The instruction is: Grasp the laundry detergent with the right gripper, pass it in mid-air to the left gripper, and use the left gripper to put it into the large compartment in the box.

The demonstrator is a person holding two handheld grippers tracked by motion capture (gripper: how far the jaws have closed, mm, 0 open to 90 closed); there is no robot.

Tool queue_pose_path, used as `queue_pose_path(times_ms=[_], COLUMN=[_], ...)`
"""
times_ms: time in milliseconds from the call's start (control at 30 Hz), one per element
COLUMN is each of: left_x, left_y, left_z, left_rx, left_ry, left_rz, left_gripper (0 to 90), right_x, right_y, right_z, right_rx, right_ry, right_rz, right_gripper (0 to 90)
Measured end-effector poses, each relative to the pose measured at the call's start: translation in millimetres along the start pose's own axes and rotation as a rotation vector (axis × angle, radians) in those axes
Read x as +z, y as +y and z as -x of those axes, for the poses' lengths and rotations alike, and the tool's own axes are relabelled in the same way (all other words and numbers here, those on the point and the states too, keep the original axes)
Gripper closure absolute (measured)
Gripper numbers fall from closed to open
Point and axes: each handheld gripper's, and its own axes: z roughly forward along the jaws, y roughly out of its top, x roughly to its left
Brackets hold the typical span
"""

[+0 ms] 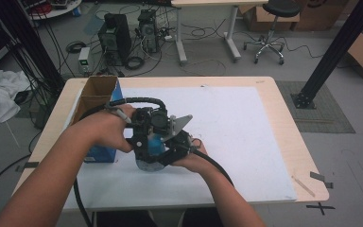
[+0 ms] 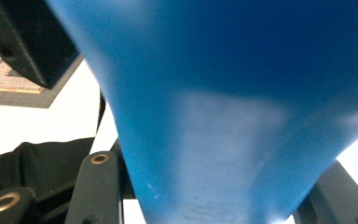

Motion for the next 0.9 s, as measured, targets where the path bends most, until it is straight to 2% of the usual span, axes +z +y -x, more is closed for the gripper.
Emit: queue_pose_path(times_ms=[200,233,267,433,900], left_x=[-0.1,0.0,-0.3,-0.6,0.1], left_y=[0.3,0.0,0.0,-0.2,-0.4], left_z=[-0.1,-0.7,-0.8,0.4,-0.1], left_rx=[-0.003,-0.01,-0.009,-0.006,-0.002], left_ry=[0.014,0.01,0.009,0.02,0.025], left_rz=[-0.001,-0.003,-0.006,-0.005,-0.024], left_gripper=[11.2,11.3,11.6,15.9,20.1], right_x=[-0.6,-0.8,-0.5,0.2,1.4], right_y=[-0.1,0.0,-0.1,-0.4,0.0], right_z=[0.4,-1.0,0.3,0.0,2.3], right_rx=[-0.008,0.007,-0.01,0.003,0.012], right_ry=[-0.006,0.001,-0.009,-0.002,0.002], right_rz=[0.003,-0.001,-0.001,-0.002,0.002], right_gripper=[46.4,46.4,46.4,46.4,46.5])
